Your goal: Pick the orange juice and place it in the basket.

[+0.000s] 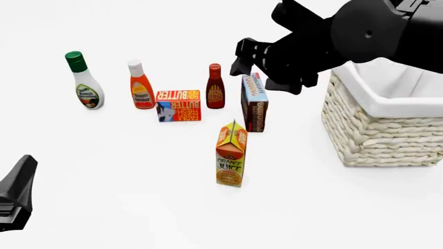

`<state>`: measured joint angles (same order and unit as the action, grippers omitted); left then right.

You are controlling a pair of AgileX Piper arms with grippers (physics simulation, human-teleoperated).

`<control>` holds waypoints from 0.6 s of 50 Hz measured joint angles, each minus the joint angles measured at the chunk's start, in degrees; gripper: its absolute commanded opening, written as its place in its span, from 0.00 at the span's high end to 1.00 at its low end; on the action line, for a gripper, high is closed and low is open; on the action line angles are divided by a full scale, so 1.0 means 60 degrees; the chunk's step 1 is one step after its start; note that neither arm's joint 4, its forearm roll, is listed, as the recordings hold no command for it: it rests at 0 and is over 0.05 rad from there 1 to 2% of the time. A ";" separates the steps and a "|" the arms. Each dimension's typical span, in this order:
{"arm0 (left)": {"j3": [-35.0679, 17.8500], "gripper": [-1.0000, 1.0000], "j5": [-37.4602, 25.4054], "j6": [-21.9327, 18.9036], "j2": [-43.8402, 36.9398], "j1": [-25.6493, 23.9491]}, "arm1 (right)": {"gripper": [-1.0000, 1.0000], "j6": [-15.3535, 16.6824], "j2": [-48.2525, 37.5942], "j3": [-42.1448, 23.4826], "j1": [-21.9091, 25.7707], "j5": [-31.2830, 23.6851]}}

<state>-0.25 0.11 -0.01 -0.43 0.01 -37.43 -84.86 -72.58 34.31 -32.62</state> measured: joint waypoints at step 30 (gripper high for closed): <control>0.0000 0.00 0.0000 0.0000 0.0000 0.0000 | 0.00 -0.0065 -0.0974 0.0187 -0.0183 -0.0105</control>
<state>-0.25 0.11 -0.01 -0.43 0.01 -37.82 -90.71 -71.46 33.21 -33.25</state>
